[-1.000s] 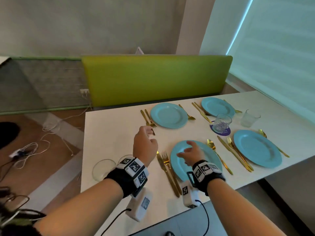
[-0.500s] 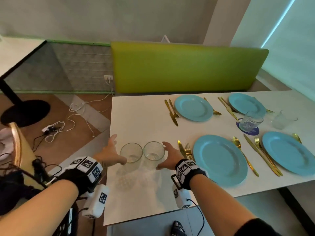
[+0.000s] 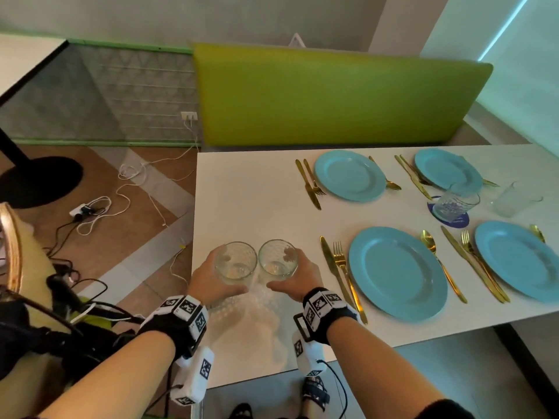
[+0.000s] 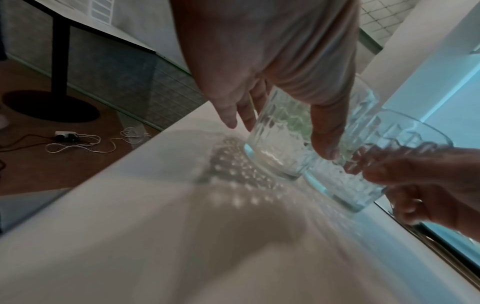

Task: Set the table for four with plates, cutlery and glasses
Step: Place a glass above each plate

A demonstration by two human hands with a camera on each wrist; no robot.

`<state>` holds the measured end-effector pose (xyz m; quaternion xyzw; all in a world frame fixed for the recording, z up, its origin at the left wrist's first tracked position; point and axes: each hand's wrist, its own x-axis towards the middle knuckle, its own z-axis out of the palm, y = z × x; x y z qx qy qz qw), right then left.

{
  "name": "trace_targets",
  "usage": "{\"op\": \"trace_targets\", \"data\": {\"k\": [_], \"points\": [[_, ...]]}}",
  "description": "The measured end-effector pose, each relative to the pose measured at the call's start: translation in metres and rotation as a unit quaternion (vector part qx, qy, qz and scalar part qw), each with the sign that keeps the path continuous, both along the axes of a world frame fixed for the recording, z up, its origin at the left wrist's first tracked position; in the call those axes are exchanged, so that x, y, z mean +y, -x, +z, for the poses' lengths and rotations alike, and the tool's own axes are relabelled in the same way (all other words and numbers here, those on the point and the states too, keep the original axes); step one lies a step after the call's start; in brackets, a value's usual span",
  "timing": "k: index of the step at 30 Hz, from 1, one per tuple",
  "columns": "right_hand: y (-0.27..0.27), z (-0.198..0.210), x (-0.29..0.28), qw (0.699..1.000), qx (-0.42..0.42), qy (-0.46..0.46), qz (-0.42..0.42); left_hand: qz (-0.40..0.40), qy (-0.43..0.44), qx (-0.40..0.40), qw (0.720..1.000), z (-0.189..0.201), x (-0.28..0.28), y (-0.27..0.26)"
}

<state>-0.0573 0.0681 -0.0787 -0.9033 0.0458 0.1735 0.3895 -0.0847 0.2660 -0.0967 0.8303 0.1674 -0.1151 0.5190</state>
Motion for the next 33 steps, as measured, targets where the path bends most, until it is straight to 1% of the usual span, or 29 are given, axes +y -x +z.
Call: {"op": "trace_targets", "data": {"k": [5, 8, 13, 16, 20, 23, 26, 33], "points": [[-0.004, 0.004, -0.015, 1.000, 0.000, -0.008, -0.028, -0.015, -0.054, -0.024, 0.998, 0.008, -0.015, -0.007], [-0.014, 0.013, -0.036, 0.999, -0.009, -0.003, -0.048, 0.002, -0.050, -0.051, 0.997, 0.018, -0.028, -0.022], [-0.053, 0.037, -0.093, 0.988, -0.035, -0.022, -0.151, -0.007, -0.040, -0.094, 0.995, 0.044, -0.066, -0.073], [-0.081, 0.049, -0.136, 0.978, -0.054, -0.011, -0.200, -0.030, -0.040, -0.107, 0.993, 0.061, -0.097, -0.104], [-0.118, 0.060, -0.190, 0.964, -0.060, 0.032, -0.256, -0.061, -0.039, -0.108, 0.991, 0.074, -0.138, -0.138], [-0.144, 0.056, -0.222, 0.955, -0.053, 0.043, -0.290, -0.081, -0.038, -0.102, 0.991, 0.073, -0.163, -0.158], [-0.163, 0.048, -0.246, 0.947, -0.046, 0.053, -0.315, -0.085, -0.030, -0.093, 0.992, 0.067, -0.182, -0.172], [-0.187, 0.028, -0.276, 0.937, -0.026, 0.057, -0.345, -0.096, -0.046, -0.062, 0.992, 0.050, -0.209, -0.191]]}}
